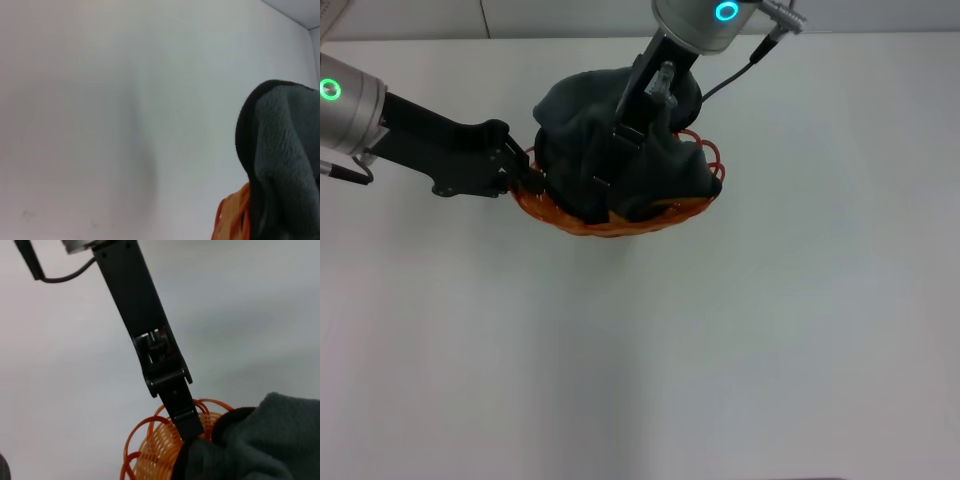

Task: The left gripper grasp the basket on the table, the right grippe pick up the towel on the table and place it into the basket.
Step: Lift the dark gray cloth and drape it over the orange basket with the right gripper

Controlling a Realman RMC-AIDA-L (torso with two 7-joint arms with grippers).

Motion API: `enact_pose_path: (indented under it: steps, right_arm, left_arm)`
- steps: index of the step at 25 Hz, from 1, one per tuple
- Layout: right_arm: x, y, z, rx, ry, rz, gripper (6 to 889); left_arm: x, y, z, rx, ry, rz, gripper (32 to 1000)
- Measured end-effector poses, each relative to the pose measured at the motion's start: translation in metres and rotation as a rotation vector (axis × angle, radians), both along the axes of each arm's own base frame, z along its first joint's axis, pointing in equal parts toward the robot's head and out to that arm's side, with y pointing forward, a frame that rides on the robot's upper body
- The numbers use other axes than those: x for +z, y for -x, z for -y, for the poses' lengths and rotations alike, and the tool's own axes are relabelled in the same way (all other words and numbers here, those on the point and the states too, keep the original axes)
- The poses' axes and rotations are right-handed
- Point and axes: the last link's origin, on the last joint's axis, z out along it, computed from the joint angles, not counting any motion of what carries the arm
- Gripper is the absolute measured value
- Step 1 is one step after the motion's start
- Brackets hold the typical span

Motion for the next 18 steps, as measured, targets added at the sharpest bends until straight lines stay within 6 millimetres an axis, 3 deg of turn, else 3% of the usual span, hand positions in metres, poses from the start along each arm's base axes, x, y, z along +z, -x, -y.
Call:
enact_pose_path:
  steps: [18]
  right_arm:
    - [0.031,0.022,-0.002,0.023,-0.015,-0.049,861]
  left_arm:
    - [0.001,0.006,0.002,0.014,-0.001,-0.003,109]
